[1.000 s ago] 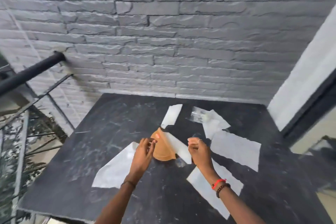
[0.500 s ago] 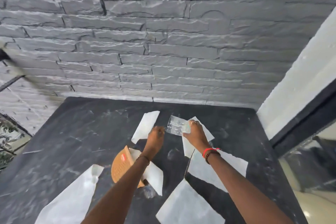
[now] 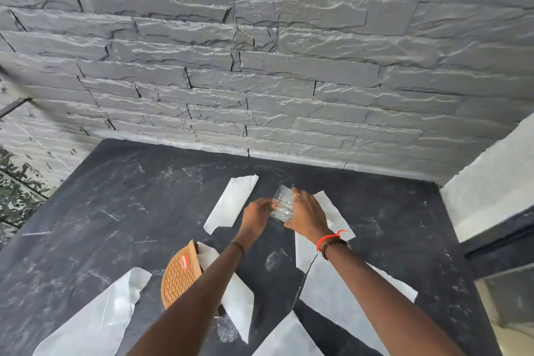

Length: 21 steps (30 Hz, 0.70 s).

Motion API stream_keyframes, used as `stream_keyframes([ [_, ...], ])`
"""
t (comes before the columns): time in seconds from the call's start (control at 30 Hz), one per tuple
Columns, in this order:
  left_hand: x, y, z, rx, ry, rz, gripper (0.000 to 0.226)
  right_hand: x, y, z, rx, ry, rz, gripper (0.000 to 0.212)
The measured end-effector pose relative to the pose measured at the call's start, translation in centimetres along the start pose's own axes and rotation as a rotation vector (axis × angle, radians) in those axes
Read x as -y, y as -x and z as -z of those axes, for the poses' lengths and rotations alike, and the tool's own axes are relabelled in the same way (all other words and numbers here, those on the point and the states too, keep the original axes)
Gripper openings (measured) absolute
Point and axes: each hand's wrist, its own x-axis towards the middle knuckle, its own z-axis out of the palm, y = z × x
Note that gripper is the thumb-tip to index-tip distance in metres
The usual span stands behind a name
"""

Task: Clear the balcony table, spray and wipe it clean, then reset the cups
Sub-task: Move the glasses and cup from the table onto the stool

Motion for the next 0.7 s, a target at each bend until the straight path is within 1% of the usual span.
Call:
stream_keyframes([
  [0.13,-0.3,0.1,0.4,0.022,0.056,-0.020,0.024,0.4,0.3,0.0,0.000,-0.102,-0.060,0.092],
  [0.23,-1.0,0.9,1.7,0.024,0.142,-0.110,0.013,1.5,1.1,0.2,-0.028,-0.282,-0.142,0.090],
  [0.3,-1.1,2.0,3.3,-0.065,0.224,-0.157,0.011,2.8,1.9,0.4,-0.049,-0.406,-0.168,0.083],
  [0.37,-1.0,3.2,5.2,-0.190,0.330,-0.154,0.009,4.2,2.6,0.4,-0.085,-0.510,-0.176,0.080],
  [0.43,-0.5,4.6,7.4,-0.313,0.394,-0.152,0.010,6.0,3.4,0.8,-0.108,-0.593,-0.121,0.093],
  [0.5,0.7,6.9,10.3,-0.404,0.426,-0.158,0.015,8.9,4.7,1.3,-0.093,-0.665,-0.019,0.103],
  [0.6,2.9,10.4,14.0,-0.485,0.442,-0.162,0.018,13.7,6.8,1.8,-0.054,-0.830,0.119,0.104],
  [0.7,5.5,14.8,17.4,-0.583,0.458,-0.144,0.017,18.6,9.3,1.3,-0.025,-0.892,0.261,0.111],
])
